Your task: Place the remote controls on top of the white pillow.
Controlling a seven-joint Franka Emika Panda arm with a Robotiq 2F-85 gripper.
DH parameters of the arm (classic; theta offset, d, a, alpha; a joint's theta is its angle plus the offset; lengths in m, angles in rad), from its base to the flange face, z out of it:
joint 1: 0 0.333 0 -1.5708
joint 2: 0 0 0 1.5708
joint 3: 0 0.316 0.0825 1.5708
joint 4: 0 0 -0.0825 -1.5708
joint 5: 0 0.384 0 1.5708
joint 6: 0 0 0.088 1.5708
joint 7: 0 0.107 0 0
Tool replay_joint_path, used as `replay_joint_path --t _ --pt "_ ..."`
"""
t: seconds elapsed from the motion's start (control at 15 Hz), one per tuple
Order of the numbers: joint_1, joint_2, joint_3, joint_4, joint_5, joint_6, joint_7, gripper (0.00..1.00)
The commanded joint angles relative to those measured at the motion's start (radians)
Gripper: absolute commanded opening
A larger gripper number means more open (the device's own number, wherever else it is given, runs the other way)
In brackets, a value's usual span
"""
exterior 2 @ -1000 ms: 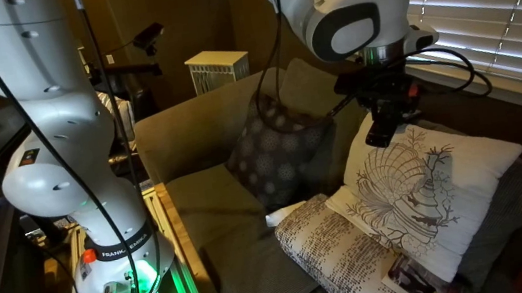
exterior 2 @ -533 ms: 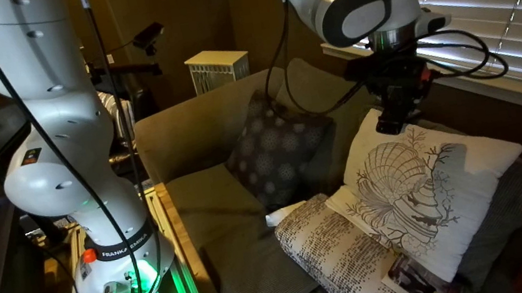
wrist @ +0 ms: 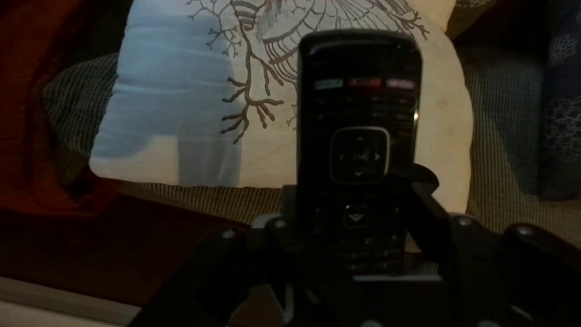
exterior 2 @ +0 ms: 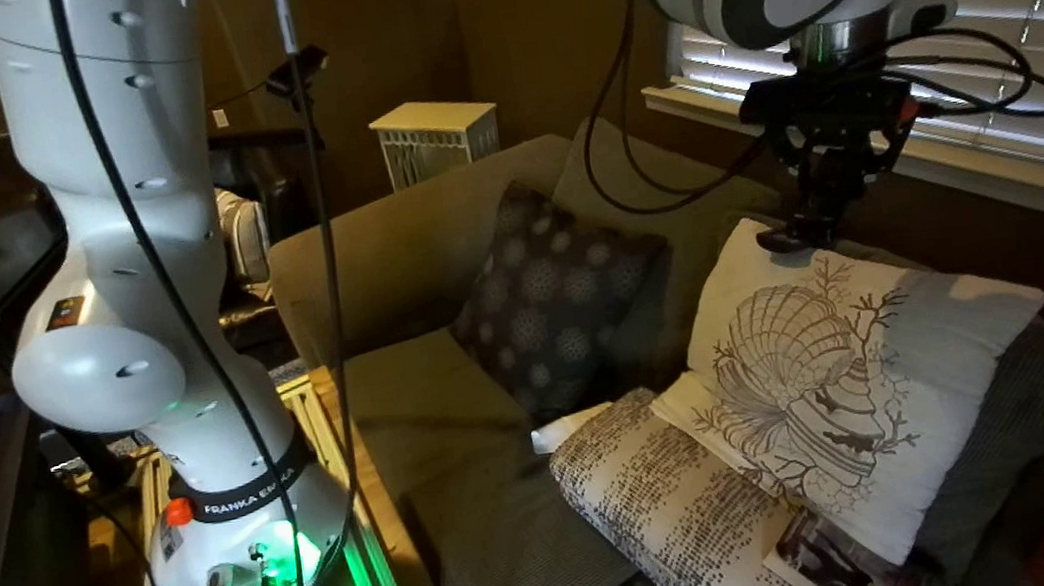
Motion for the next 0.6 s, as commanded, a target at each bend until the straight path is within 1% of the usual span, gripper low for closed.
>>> replay_joint_path --t 0.0,0.53 --pt "0.014 0.15 -0.011 0.214 -0.041 -0.105 0.062 0.35" --pt "0.016 0.378 0.006 0.486 -0.065 -0.202 0.106 0.35"
